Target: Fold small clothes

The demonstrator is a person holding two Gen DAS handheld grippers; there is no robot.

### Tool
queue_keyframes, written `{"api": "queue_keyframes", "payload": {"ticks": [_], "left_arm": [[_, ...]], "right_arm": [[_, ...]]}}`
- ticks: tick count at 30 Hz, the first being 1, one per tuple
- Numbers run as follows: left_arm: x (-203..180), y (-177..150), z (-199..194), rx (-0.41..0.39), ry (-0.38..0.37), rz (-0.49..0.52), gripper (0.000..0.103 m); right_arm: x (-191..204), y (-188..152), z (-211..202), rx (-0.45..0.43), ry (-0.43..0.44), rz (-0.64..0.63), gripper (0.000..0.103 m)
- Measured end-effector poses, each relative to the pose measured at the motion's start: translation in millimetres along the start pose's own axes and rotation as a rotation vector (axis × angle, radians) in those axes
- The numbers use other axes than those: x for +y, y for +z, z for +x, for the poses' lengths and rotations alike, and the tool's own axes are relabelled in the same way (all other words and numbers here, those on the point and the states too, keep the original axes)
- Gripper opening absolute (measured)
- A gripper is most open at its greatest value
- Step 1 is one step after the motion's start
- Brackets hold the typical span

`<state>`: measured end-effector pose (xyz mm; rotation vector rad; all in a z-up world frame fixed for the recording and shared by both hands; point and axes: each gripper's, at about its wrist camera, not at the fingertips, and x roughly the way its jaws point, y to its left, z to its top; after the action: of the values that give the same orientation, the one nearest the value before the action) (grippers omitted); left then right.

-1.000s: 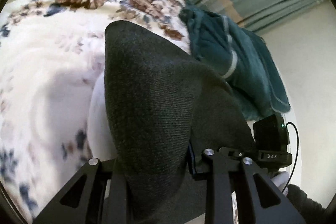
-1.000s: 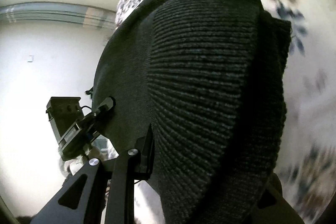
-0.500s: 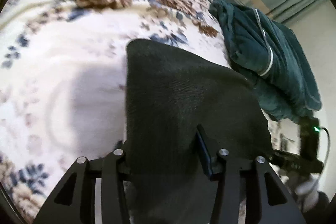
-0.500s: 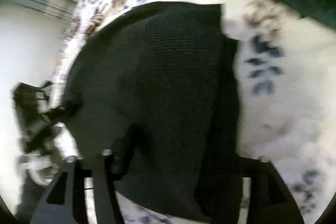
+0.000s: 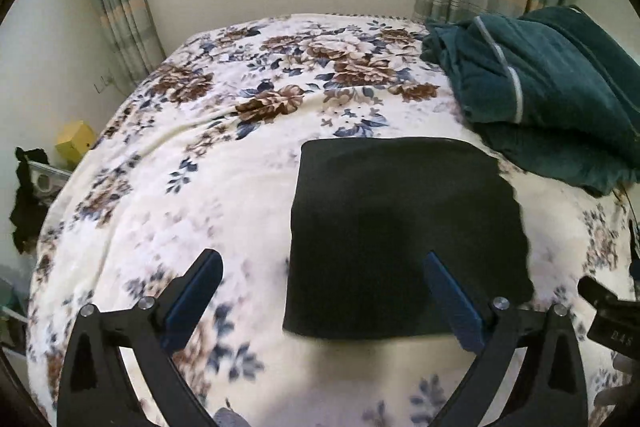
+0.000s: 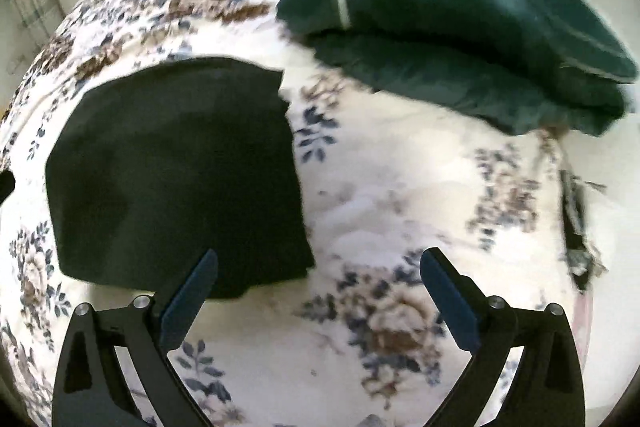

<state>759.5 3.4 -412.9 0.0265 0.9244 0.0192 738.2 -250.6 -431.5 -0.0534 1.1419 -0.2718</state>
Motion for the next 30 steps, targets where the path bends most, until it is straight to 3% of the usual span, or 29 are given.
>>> {"api": "queue_keyframes", "payload": {"ticks": [8, 20, 24, 30], "left_arm": [[-7.9, -16.8, -122.3, -0.030, -0.020, 0.004, 0.103], [-1.0, -40.8, -343.8, -0.184, -0.035, -0.026, 0.103], [2.4, -51.8, -397.0, -0.230, -0.023, -0.025, 0.103], [6.0, -73.2, -453.4, -0.269, -0.026, -0.018, 0.103]], "right_arm": [[-56.8, -52.1, -160.2, -0.088, -0.003, 0.016, 0.103], [-115.9, -135.8, -405.2, -0.282, 0.030, 0.058, 0.103], [-131.9, -168.4, -479.6, -0.350, 0.050, 0.060, 0.103], [-147.8, -209.2, -555.0, -0.431, 0.056, 0.053, 0.103]]}}
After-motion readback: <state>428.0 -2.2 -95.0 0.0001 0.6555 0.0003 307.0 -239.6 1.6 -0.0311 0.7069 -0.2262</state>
